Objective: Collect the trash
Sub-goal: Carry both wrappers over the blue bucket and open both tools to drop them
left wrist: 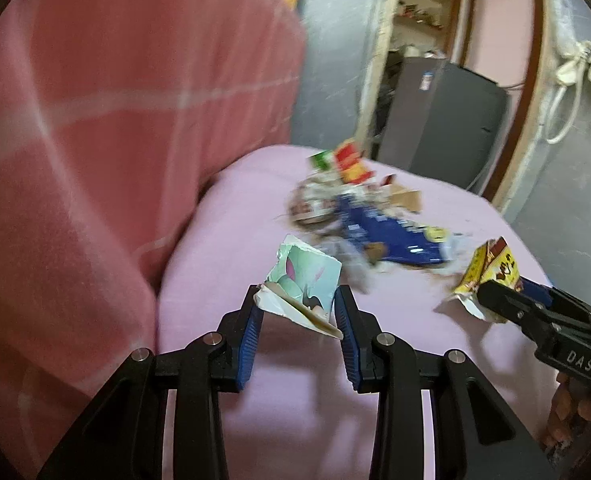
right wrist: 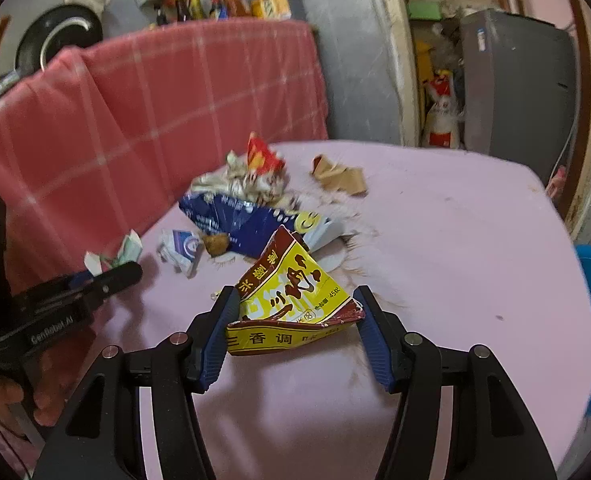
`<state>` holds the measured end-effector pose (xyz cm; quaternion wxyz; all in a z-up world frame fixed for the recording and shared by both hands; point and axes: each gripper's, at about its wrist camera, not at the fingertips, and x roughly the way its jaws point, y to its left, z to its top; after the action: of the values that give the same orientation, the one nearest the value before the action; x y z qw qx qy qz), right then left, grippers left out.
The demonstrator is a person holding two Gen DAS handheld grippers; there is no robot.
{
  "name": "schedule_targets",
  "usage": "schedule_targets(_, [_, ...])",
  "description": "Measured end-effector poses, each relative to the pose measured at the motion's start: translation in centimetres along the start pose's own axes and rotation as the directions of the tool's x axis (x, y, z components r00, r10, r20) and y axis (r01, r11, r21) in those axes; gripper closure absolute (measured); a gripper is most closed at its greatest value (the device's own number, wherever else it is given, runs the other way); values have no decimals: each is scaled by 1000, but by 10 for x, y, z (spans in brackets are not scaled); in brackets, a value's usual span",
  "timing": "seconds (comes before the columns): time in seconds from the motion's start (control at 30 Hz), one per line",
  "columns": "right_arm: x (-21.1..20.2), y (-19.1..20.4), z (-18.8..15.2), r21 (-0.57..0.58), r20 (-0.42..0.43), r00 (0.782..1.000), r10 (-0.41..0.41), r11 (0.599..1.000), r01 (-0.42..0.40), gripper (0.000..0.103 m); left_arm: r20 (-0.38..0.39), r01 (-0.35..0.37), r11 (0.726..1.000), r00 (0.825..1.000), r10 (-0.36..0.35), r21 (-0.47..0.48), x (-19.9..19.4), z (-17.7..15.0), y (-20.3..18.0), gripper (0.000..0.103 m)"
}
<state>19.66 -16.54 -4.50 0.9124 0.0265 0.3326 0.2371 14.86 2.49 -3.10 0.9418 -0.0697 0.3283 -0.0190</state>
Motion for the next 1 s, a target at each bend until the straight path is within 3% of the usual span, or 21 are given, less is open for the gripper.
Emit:
schedule_targets(0.17, [-47,-21,1,34,152,987,-51,998,47,46,94,60,996,993,-66,59,-20,9,-44,72])
schedule_targets(0.27, [-83,-39,6,64,260,959,-111,993,98,46,167,115,990,978,-128,86,-30,21,-75,72])
schedule_targets(0.37, [-119,-62,13,98,352,919,-180,983,155,46,231,173,979,953,-195,109,-35,35,-109,72])
schedule_targets(0.5, [-158,-95,22,124,436,849,-298,954,271,46,318,242,956,904,-285,166,-38,52,-167,71])
schedule_targets(0.6, [-183,-122,24,145,484,788,-381,923,357,46,342,297,932,871,-353,206,-26,60,-211,71])
schedule_targets(0.67, [-196,-141,25,155,512,739,-437,894,421,46,347,324,917,853,-389,232,-18,63,-237,71])
schedule_targets(0.8, [-208,-177,24,184,525,682,-509,850,494,45,326,374,885,830,-452,277,0,66,-283,71])
schedule_targets(0.9, [-207,-205,15,215,503,668,-549,828,518,45,264,412,858,829,-493,308,23,69,-318,71])
schedule_targets(1.0, [-201,-236,3,252,453,677,-580,812,526,45,188,438,838,838,-512,326,45,68,-346,71])
